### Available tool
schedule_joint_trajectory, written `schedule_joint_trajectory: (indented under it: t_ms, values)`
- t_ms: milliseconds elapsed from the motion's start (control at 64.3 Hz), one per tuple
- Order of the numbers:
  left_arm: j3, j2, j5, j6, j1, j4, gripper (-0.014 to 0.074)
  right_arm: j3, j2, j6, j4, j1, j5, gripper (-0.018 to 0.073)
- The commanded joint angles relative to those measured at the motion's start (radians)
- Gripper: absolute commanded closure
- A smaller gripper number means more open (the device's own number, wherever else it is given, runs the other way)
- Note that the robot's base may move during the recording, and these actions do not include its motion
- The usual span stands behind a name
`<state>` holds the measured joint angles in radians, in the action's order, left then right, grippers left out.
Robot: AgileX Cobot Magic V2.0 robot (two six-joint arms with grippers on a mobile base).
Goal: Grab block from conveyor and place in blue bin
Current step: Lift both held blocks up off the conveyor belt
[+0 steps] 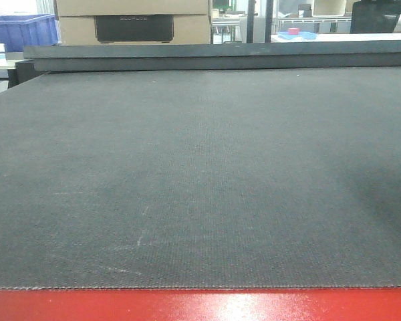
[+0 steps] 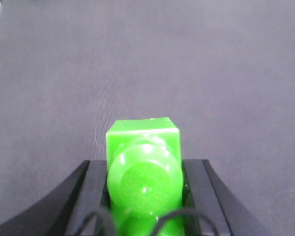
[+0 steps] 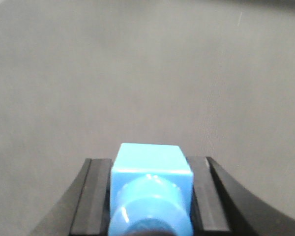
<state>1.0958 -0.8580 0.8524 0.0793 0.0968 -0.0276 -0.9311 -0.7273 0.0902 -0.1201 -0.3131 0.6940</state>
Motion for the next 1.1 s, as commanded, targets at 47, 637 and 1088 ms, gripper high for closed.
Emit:
schedule_joint_trajectory:
  t_ms: [47, 637, 1088]
  values:
    - [0.001, 0.066, -0.034, -0.004, 0.006, -0.004, 0.0707, -0.089, 0.041, 0.002, 0.033, -0.001, 0.05, 0.0712]
    - [0.001, 0.177, -0.085, -0.004, 0.006, -0.009, 0.0707, -0.218, 0.039, 0.002, 0.062, -0.001, 0.142, 0.0712]
    - [0.001, 0.177, -0.085, -0.004, 0.006, -0.009, 0.0707, -0.218, 0.039, 0.002, 0.062, -0.001, 0.143, 0.0712]
